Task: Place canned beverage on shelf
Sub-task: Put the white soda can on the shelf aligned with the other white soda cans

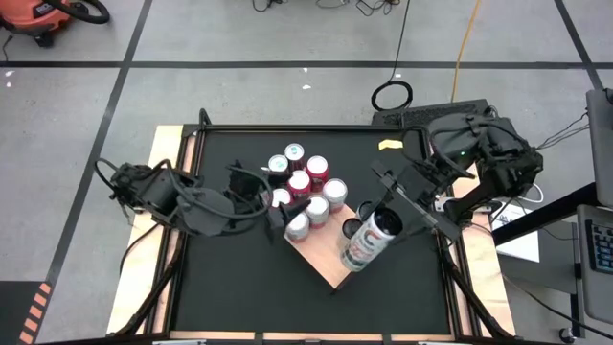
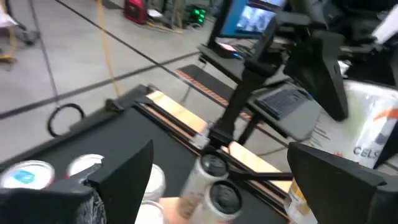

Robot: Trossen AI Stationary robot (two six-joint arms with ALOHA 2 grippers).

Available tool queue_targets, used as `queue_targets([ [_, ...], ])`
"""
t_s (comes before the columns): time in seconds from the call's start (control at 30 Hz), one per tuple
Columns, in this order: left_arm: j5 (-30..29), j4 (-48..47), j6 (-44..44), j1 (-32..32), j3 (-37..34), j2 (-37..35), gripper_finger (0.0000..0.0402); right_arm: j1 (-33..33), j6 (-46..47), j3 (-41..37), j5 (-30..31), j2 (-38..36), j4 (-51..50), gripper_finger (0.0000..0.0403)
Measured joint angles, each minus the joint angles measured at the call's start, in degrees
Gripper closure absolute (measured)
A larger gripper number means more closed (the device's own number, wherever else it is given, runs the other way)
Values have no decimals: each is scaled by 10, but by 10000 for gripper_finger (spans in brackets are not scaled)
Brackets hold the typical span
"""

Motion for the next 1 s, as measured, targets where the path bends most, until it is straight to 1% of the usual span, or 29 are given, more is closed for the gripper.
queue_targets([
  [0.07, -10, -11, 0, 6, 0, -3, 29, 5, -3, 0, 8, 4, 0, 165],
  [0.27, -12, -13, 1, 25, 0, -4, 29, 18, -18, 0, 7, 23, 1, 165],
  [0.57, -10, -13, 2, 32, 0, -5, 29, 24, -53, 0, 7, 65, -3, 165],
  [0.83, -10, -24, 0, 32, 0, -5, 29, 24, -109, 0, 22, 101, -62, 165],
  [1.0, -10, -24, 0, 32, -1, -5, 29, 24, -125, 0, 21, 112, -61, 165],
])
